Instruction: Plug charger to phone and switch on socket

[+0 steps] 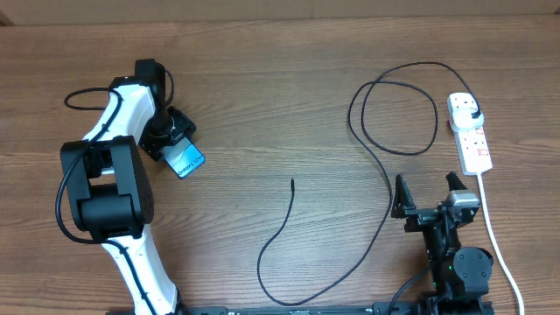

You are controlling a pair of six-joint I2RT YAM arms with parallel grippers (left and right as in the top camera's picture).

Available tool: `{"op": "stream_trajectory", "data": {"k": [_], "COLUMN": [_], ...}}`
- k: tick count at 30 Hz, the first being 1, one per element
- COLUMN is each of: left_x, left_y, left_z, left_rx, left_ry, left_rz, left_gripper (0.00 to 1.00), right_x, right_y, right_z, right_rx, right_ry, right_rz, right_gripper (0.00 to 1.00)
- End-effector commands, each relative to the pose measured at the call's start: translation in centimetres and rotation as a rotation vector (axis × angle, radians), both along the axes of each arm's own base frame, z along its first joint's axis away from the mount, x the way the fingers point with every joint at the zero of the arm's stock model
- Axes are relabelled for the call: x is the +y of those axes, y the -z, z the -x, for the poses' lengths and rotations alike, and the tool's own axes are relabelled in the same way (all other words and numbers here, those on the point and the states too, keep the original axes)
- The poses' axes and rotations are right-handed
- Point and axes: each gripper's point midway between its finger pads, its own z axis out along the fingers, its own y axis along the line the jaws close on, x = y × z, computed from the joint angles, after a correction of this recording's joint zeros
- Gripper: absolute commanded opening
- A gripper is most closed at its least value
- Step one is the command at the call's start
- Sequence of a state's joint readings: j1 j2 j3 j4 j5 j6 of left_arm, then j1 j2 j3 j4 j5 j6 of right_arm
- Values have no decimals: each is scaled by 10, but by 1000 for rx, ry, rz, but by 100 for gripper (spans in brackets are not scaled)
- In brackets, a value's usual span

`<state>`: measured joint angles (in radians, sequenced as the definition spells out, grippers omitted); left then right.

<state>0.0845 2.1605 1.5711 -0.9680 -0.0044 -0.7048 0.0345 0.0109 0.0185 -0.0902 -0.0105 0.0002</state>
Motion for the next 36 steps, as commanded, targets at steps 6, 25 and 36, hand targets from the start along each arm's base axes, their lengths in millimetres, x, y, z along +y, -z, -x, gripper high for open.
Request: {"op": "stream_trajectory", "data": {"k": [6, 25, 36], "left_x": [-4, -1, -4], "left_y": [10, -41, -54], "left_z": [4, -32, -36], "left_rx": [29, -64, -74], "left_ry": [-8, -5, -4], "left_rz": [4, -4, 16], "left_gripper": [4, 4, 4], "right_x": [0, 0, 0], "right_y": [2, 2, 2], "right_z": [0, 0, 0], "right_rx": [-3, -3, -3], "right_ry": [4, 4, 4], "right_rz": [2, 2, 2], "right_gripper": [100, 100, 100]}}
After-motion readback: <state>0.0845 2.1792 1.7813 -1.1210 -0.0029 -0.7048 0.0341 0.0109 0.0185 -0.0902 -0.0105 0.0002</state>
